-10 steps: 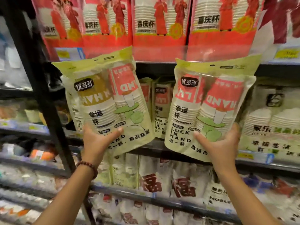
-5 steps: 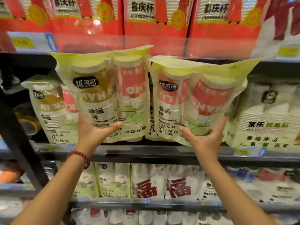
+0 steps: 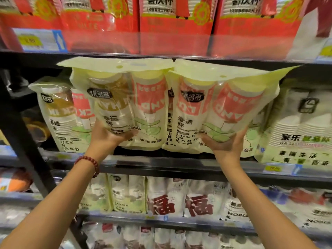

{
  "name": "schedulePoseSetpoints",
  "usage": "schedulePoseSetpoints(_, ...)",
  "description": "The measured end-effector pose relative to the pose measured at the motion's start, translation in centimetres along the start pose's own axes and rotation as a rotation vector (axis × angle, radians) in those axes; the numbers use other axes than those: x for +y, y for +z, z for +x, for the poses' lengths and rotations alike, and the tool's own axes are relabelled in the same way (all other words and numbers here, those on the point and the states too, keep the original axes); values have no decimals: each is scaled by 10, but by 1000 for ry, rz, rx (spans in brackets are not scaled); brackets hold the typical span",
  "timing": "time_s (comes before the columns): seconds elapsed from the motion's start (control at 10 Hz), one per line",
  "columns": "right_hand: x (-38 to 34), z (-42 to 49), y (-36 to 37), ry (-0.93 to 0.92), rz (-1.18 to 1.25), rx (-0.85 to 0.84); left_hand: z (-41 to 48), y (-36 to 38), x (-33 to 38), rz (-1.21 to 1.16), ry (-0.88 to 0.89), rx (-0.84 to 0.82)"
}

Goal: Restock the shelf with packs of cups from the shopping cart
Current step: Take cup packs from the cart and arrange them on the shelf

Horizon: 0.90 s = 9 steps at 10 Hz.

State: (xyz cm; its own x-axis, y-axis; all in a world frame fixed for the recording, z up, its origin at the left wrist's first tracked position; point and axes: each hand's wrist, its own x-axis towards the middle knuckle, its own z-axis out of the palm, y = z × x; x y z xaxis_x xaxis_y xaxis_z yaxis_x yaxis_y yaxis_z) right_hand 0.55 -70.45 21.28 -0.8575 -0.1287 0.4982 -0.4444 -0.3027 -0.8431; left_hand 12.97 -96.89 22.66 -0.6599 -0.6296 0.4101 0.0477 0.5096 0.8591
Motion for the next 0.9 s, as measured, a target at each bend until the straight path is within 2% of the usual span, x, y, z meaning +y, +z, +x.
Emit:
schedulePoseSetpoints(0.1,19,-1,-9,2,-354,-7,-5,1,0,54,69,-7)
schedulePoseSetpoints(0.2,24,2,-12,-177,-305,-26,-13,4,-8,96,27,-61)
schedulePoseSetpoints(0.3,28,-1,-15,-145,-352,-45,-20,13,-23,72,-23,-98)
schedulePoseSetpoints(0.5,37,3,-21,-54,-406,-126,-16,23,-26,136,58,-128)
schedulePoseSetpoints(0.7,33,13,-24,-33,-652,-224,-12,23,-30,116,104,-107)
schedulePoseSetpoints(0.9,32,15,-26,17,-672,-217,-7,23,-27,166,56,-130)
